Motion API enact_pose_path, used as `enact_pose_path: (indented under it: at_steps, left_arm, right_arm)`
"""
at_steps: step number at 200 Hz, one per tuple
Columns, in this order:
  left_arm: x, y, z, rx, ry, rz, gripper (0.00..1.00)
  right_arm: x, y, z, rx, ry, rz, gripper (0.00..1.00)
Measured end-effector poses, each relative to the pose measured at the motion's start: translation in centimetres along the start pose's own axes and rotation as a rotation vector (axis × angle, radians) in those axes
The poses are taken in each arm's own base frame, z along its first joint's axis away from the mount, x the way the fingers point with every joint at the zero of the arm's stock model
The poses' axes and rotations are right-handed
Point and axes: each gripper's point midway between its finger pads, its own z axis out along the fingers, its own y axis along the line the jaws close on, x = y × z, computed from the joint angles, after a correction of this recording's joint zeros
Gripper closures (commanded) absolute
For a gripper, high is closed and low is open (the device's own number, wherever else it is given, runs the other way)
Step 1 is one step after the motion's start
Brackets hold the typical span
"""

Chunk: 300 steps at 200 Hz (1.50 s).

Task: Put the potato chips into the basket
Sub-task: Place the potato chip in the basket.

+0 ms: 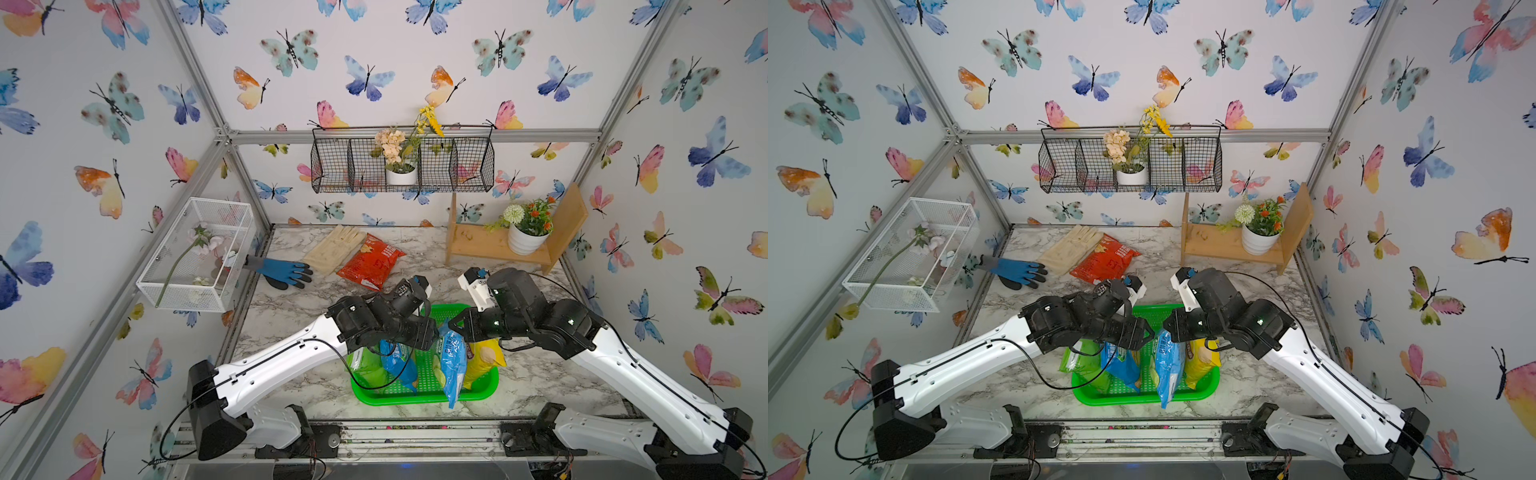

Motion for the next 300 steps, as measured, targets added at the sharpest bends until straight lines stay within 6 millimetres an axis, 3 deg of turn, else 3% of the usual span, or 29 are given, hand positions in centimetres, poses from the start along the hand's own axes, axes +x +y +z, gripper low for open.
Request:
enact_pose_path:
  at_steps: [32, 88, 120, 149, 175, 213, 250, 278, 300]
  left_arm:
    - [0.5, 0.0, -0.2, -0.005, 0.011, 0.007, 0.38]
    - [2.6, 1.0, 1.0, -0.034, 0.064, 0.013, 0.38]
    - [2.7, 1.1, 1.3, -0.039, 0.071, 0.013, 0.38]
    - [2.8, 1.2, 1.9, -0.047, 0.081, 0.017, 0.37]
    - [3.0, 1.5, 3.0, -0.065, 0.106, 0.024, 0.38]
    - [2.2, 1.2, 4.8, -0.083, 0.131, 0.041, 0.38]
    - [1.6, 0.7, 6.1, -0.089, 0.146, 0.063, 0.39]
    - [1.8, 0.5, 6.9, -0.094, 0.163, 0.081, 0.39]
    - [1.2, 0.4, 6.4, -0.110, 0.147, 0.085, 0.39]
  right_arm:
    - [-0.4, -0.7, 1.0, 0.002, 0.020, 0.013, 0.98]
    - [-2.7, -4.6, 3.8, 0.034, 0.047, 0.070, 0.98]
    - [-3.4, -6.7, 5.4, 0.063, 0.078, 0.078, 0.98]
    - [-4.6, -7.1, 6.0, 0.080, 0.084, 0.049, 0.95]
    - [-6.0, -7.0, 5.5, 0.101, 0.056, 0.014, 0.80]
    - [-7.9, -6.8, 4.1, 0.140, 0.000, -0.043, 0.49]
    - [-8.9, -6.5, 2.2, 0.179, -0.047, -0.070, 0.36]
    - [-10.1, -5.5, -0.4, 0.190, -0.128, -0.100, 0.32]
    - [-10.9, -4.6, -2.6, 0.189, -0.193, -0.124, 0.29]
